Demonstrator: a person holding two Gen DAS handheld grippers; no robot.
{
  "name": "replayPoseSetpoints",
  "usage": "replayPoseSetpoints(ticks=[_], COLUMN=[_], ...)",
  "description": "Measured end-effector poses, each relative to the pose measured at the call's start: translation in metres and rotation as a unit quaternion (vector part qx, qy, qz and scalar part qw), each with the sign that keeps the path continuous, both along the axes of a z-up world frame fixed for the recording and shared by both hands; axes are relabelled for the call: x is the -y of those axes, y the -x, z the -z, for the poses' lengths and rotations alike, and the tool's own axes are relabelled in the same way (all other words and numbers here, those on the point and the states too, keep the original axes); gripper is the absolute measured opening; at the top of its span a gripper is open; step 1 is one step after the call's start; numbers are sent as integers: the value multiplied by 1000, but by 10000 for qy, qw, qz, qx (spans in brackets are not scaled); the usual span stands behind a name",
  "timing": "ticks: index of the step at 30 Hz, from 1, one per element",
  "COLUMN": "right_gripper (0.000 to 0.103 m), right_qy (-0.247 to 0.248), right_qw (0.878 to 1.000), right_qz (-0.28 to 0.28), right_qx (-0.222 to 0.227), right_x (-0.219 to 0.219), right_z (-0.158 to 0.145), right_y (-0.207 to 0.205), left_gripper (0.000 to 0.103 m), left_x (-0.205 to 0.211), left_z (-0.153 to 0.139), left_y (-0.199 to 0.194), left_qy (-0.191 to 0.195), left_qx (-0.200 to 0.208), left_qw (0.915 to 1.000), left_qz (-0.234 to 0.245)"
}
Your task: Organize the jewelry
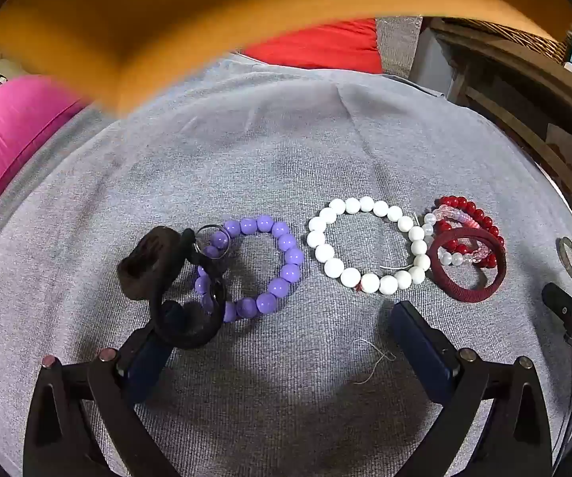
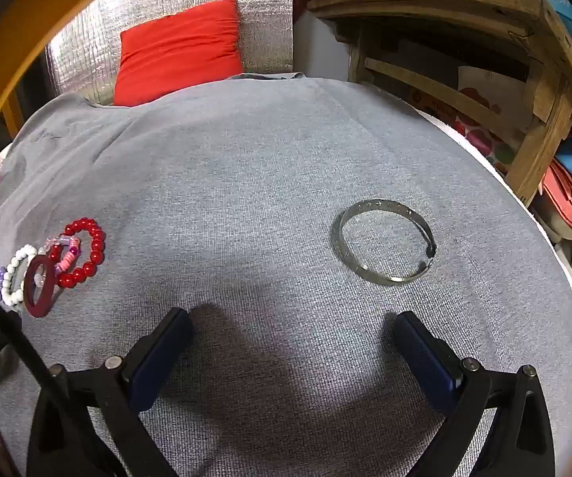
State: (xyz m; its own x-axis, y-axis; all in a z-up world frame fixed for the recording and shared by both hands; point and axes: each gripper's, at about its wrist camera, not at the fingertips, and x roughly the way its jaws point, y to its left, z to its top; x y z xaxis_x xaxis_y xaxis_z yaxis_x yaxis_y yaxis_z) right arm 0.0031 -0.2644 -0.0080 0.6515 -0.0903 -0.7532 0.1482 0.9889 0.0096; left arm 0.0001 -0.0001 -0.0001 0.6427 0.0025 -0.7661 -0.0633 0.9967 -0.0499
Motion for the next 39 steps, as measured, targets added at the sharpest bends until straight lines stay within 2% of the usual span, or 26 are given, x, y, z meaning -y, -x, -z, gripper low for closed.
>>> replayPoseSetpoints(ticks=[39], right_gripper=[103], right_qy=[-2], right_qw=[10000], right_qz=[3], right_qx=[6], right_x=[-1], right_z=[0], right_y=[0], left_gripper=[103], left_x=[-1], left_z=[0], left_y=[1], left_qy=[24], left_qx=[9], left_qw=[10000], left_qz=[1])
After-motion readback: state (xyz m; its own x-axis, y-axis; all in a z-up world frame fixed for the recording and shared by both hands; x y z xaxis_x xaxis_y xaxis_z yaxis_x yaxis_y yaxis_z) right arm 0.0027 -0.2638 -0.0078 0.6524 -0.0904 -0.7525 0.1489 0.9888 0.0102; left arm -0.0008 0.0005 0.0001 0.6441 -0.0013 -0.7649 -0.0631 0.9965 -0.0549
